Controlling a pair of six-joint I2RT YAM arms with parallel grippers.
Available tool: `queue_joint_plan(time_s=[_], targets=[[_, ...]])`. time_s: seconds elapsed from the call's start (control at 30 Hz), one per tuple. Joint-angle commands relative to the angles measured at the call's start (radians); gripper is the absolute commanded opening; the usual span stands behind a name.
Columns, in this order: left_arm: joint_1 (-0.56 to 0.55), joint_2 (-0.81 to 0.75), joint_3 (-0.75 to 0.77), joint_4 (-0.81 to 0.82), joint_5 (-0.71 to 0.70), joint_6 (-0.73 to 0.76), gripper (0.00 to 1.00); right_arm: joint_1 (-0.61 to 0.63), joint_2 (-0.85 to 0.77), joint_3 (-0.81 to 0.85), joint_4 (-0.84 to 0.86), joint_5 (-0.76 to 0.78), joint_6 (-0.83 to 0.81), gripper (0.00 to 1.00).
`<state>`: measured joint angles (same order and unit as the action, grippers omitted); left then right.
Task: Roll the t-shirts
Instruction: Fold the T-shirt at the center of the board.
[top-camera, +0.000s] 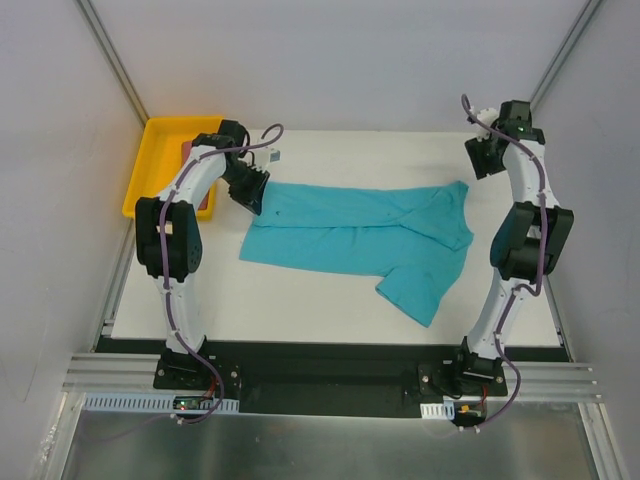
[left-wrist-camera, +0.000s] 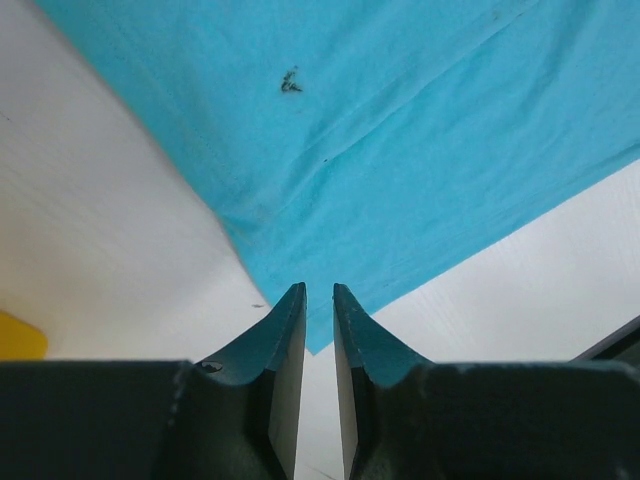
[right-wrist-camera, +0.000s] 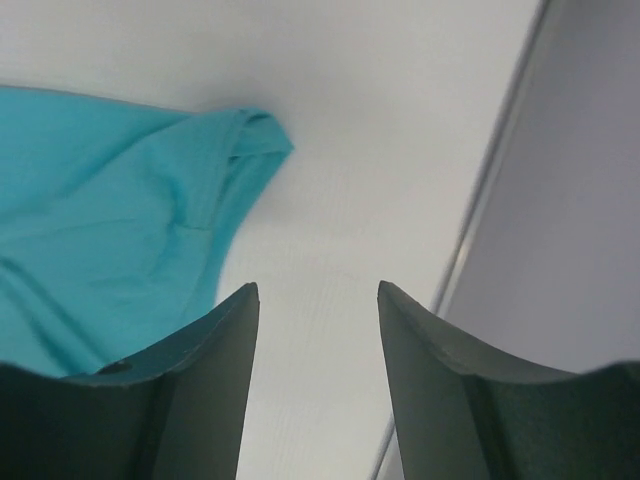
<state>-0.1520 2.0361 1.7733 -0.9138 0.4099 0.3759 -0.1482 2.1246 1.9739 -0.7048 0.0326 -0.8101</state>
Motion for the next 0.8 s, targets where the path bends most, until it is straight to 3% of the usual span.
queue_joint_plan(time_s=[0.0,0.23,0.43,0.77], targets=[[-0.011,-0.007,0.058,-0.031,0.043,-0.031,0.17,0.044,-0.094,-0.041,-0.140,-0.299,0.008,0.54],[-0.015,0.000,0.098,-0.031,0.035,-0.025,0.17,0.147,0.010,-0.038,-0.248,-0.442,-0.052,0.50],[-0.015,-0.034,0.046,-0.033,0.009,-0.006,0.17,0.200,0.132,0.039,-0.303,-0.421,-0.083,0.50],[-0.015,-0.047,0.011,-0.033,-0.006,0.008,0.17,0.208,0.202,0.077,-0.338,-0.390,-0.115,0.47]])
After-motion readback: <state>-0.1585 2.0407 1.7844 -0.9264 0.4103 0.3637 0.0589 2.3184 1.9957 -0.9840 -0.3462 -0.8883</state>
